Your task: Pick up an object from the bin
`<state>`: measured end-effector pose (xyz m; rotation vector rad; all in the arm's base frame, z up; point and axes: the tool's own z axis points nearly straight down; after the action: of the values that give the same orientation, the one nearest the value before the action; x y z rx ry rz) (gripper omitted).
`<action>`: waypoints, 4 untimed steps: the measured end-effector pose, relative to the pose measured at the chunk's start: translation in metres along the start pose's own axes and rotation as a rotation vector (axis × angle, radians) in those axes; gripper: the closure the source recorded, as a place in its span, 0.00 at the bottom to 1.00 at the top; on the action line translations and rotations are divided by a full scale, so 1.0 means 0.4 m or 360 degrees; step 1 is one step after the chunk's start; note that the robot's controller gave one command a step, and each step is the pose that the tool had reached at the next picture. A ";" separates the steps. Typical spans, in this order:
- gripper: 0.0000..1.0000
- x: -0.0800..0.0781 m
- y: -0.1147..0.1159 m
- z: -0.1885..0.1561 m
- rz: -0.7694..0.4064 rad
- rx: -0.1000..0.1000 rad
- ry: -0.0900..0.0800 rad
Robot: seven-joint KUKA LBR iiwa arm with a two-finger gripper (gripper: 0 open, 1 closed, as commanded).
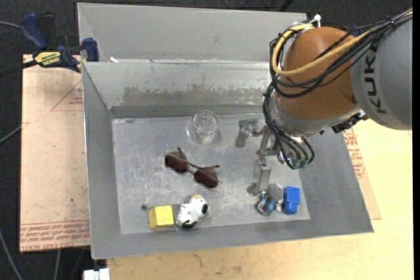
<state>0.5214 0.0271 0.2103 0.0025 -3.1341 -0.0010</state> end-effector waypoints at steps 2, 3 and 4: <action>0.00 -0.023 0.077 0.164 0.0038 -0.0002 -0.0022; 0.00 -0.067 0.153 0.186 -0.0024 0.0001 -0.0007; 0.00 -0.074 0.164 0.144 0.0040 -0.0002 -0.0017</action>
Offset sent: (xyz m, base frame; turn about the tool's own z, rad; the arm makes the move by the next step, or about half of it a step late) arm 0.0128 0.0618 -0.1403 0.0467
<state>0.5504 0.0927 0.1524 -0.0372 -3.1448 -0.0030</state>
